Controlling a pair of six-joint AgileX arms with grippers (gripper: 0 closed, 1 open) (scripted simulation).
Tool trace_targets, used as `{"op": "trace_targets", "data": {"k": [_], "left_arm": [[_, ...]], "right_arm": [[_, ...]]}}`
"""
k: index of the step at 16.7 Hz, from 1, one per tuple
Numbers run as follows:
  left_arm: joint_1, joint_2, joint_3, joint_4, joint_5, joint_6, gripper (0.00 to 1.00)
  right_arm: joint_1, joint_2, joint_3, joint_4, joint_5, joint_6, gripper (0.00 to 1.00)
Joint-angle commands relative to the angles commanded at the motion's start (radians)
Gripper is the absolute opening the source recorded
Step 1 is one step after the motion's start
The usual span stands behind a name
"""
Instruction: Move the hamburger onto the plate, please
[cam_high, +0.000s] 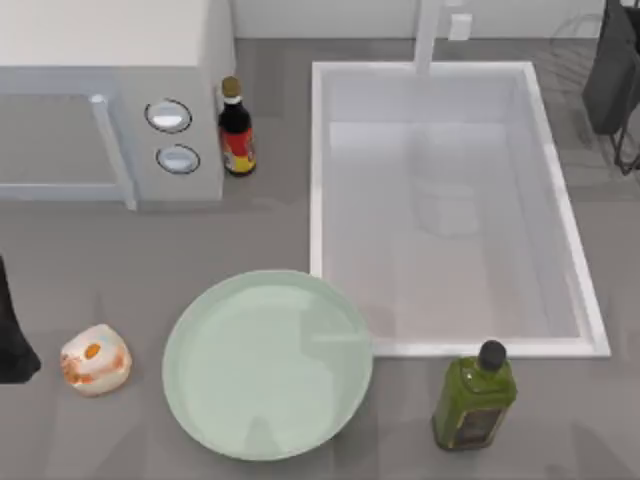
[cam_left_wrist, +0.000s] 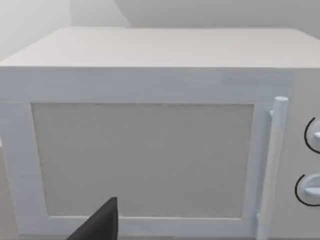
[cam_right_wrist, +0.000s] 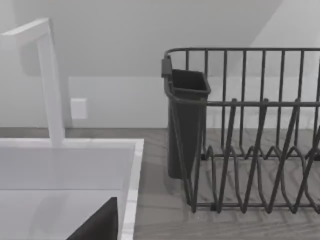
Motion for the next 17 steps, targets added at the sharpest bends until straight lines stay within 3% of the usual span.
{"op": "trace_targets", "data": {"k": [4, 8, 17], "left_arm": [[-0.007, 0.033, 0.025, -0.031, -0.001, 0.024, 1.00], [-0.042, 0.224, 0.160, -0.183, -0.003, 0.140, 1.00], [-0.151, 1.127, 0.674, -0.659, -0.002, 0.531, 1.00]], "right_arm": [[0.000, 0.000, 0.000, 0.000, 0.000, 0.000, 1.00], [0.000, 0.000, 0.000, 0.000, 0.000, 0.000, 1.00], [0.000, 0.000, 0.000, 0.000, 0.000, 0.000, 1.00]]}}
